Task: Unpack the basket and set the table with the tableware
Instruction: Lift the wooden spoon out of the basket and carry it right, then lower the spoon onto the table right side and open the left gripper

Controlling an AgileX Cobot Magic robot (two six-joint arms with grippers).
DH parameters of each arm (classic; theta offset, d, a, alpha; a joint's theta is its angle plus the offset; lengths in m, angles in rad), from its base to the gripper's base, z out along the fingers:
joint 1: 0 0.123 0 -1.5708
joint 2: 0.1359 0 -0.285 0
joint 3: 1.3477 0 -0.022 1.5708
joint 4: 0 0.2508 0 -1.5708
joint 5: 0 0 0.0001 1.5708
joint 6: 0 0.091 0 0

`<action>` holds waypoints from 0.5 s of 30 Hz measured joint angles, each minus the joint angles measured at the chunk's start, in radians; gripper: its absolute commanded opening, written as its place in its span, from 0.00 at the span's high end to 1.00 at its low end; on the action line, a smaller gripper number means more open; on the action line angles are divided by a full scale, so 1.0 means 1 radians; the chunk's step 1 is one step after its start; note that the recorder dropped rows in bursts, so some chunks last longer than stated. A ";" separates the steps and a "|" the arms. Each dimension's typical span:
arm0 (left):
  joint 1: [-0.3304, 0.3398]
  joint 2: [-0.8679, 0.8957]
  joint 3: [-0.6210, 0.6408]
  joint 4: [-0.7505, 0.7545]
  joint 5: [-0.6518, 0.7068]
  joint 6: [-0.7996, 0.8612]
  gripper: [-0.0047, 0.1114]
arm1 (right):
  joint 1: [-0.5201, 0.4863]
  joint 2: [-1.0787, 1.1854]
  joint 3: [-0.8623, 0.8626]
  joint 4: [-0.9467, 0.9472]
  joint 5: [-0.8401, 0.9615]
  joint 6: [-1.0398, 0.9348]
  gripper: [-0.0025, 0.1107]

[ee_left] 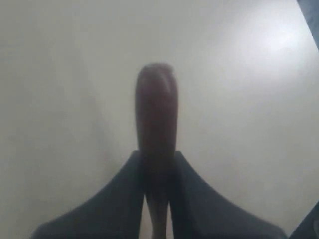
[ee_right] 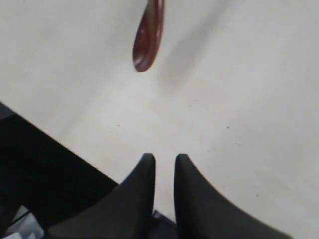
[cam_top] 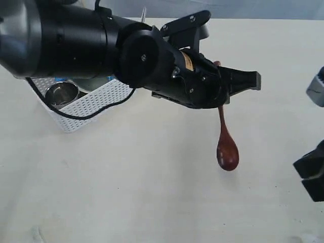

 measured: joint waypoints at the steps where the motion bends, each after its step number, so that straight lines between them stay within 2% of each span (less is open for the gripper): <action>1: 0.000 0.009 0.000 -0.010 -0.002 -0.025 0.96 | 0.000 -0.021 0.000 -0.025 0.006 0.009 0.84; 7: 0.000 0.063 0.000 -0.157 -0.018 -0.072 0.96 | 0.000 -0.048 0.027 -0.113 0.025 0.018 0.72; 10: -0.004 0.090 -0.012 -0.210 -0.017 -0.047 0.96 | 0.000 -0.060 0.034 -0.206 0.046 0.064 0.72; 15: -0.049 0.161 -0.143 -0.216 0.034 0.033 0.96 | 0.000 -0.092 0.034 -0.302 0.050 0.134 0.72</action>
